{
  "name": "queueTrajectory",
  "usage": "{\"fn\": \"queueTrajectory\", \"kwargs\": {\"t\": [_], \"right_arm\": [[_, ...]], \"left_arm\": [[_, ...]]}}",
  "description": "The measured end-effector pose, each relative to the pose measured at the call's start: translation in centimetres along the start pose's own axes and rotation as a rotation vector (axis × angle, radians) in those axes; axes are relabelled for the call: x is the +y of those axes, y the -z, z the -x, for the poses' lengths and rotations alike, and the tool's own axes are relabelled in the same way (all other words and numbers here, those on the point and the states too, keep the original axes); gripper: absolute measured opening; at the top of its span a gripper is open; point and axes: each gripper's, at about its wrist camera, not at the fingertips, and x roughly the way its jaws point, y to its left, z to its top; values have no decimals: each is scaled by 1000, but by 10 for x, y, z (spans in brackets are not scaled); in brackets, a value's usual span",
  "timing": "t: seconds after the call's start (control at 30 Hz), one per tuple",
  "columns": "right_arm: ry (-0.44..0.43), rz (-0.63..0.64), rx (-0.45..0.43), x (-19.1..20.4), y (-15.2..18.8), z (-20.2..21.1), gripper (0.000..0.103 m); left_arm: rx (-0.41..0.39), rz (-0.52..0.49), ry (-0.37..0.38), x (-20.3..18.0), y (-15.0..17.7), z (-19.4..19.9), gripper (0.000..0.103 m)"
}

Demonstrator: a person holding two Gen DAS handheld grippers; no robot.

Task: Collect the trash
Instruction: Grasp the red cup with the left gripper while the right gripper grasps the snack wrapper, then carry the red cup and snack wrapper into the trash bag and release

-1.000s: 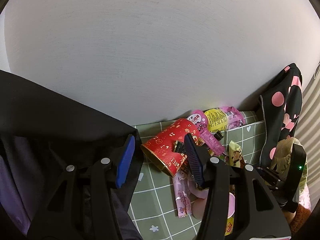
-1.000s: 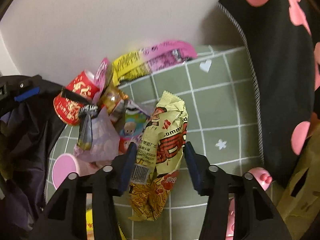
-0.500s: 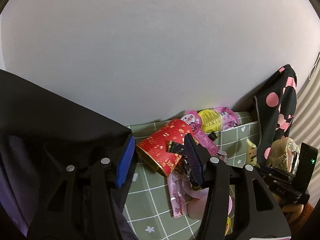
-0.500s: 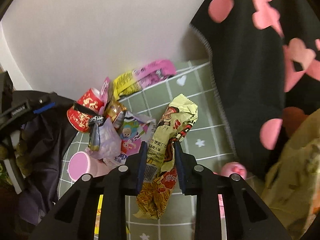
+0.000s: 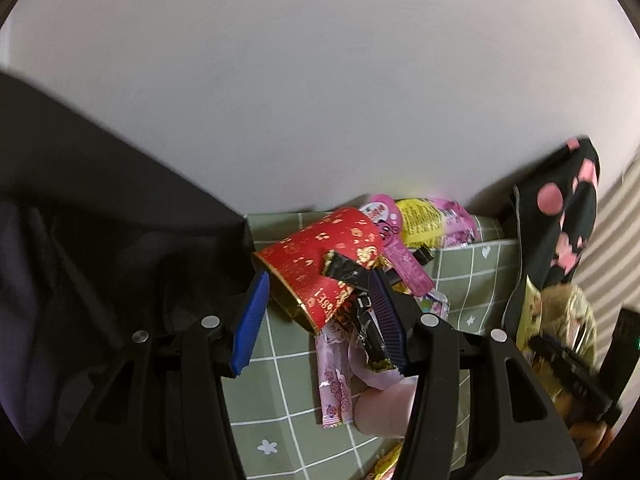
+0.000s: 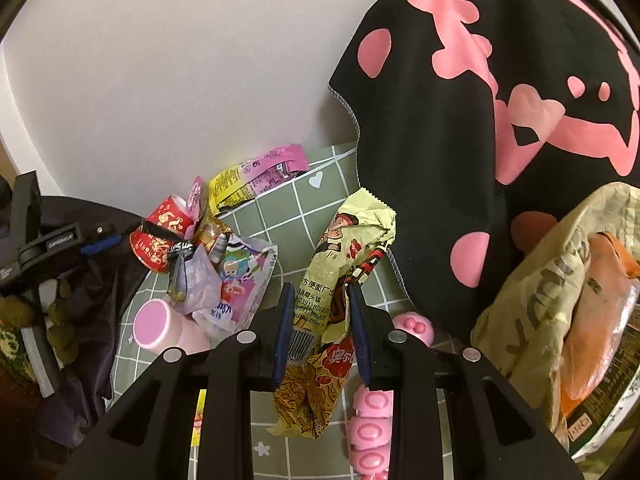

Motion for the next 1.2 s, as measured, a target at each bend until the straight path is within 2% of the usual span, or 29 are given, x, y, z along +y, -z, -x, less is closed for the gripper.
{"fn": "queueTrajectory", "kwargs": {"t": [0.1, 0.17, 0.2, 0.3, 0.4, 0.43, 0.53, 0.63, 0.9, 1.2], "right_arm": [[0, 9, 5, 4, 5, 3, 26], [-4, 17, 8, 6, 8, 4, 26], [-4, 21, 8, 8, 8, 5, 26], [-3, 36, 5, 12, 10, 9, 26], [4, 42, -2, 15, 10, 12, 26], [2, 40, -4, 16, 10, 13, 26], [0, 39, -13, 19, 9, 17, 26], [-5, 45, -27, 24, 7, 21, 26], [2, 67, -79, 33, -6, 37, 26], [42, 94, -172, 34, -20, 73, 26]], "left_arm": [[29, 63, -1, 11, 2, -9, 49], [61, 89, 25, 14, 5, -15, 37], [75, 89, 42, 14, 6, -18, 37], [97, 45, 50, 6, 9, -25, 33], [96, 4, 49, -6, 8, -27, 21], [87, -11, 46, -10, 7, -25, 11], [56, -51, 55, -21, 3, -14, 4], [23, -115, 46, -38, -2, 1, 3], [-56, -207, 71, -72, -14, 46, 3], [-120, -315, 171, -124, -21, 87, 3]]}}
